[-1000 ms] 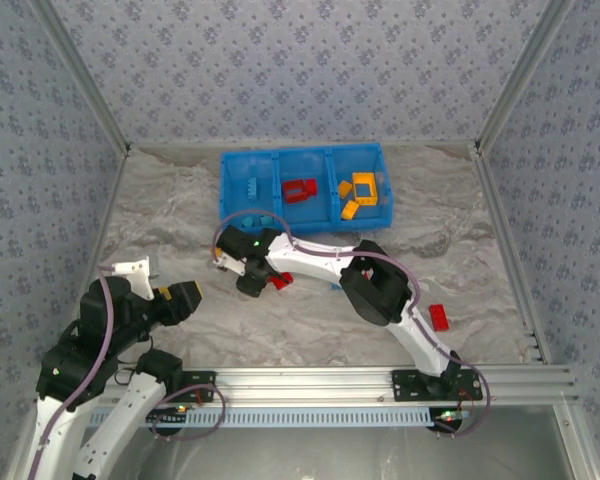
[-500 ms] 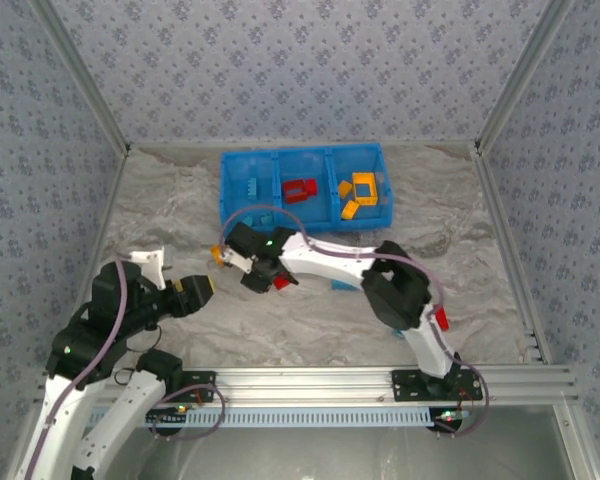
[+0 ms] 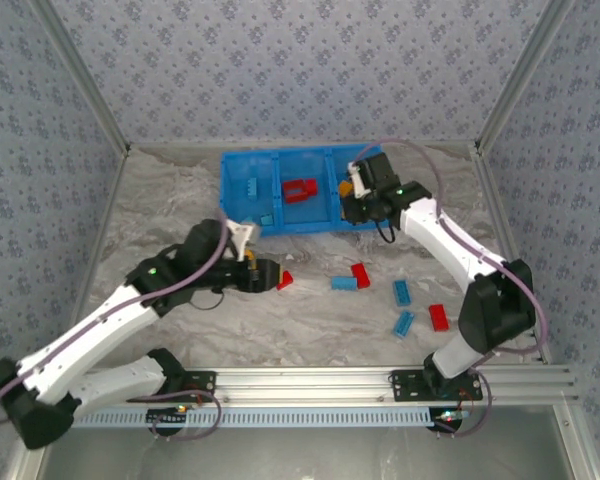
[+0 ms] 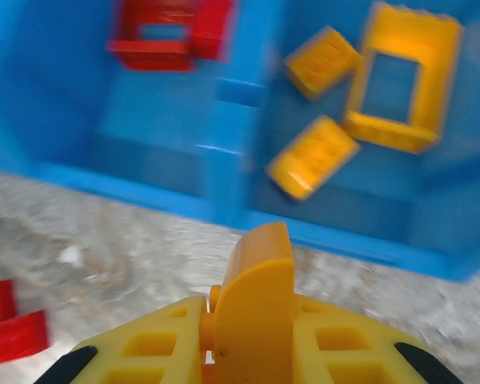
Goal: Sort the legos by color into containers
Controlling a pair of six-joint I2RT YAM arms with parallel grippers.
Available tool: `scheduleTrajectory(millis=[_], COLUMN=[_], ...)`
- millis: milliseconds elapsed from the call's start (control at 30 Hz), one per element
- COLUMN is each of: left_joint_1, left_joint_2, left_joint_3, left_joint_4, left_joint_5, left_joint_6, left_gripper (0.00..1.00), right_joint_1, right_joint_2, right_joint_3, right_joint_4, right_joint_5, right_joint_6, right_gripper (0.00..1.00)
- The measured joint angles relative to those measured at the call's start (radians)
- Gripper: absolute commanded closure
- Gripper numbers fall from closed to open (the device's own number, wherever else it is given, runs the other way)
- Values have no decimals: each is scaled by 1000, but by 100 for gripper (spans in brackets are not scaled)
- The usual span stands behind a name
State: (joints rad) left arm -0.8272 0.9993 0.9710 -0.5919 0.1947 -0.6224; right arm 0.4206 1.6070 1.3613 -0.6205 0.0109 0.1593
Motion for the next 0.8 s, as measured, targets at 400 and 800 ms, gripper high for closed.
scheduleTrajectory(millis=[400,800], left_joint_1=[-138,-142], left_joint_2=[143,134], left_joint_3=[83,84], left_joint_4=[151,150], left_joint_5=[-134,-165], left_joint_6=[3,3], left_gripper=[35,35], right_joint_1=[-120,-119], right_joint_2=[426,547], right_joint_3=[337,456], right_joint_4=[-162,-192], right_joint_5=[46,-7], right_joint_6=[101,108], right_gripper=[74,71])
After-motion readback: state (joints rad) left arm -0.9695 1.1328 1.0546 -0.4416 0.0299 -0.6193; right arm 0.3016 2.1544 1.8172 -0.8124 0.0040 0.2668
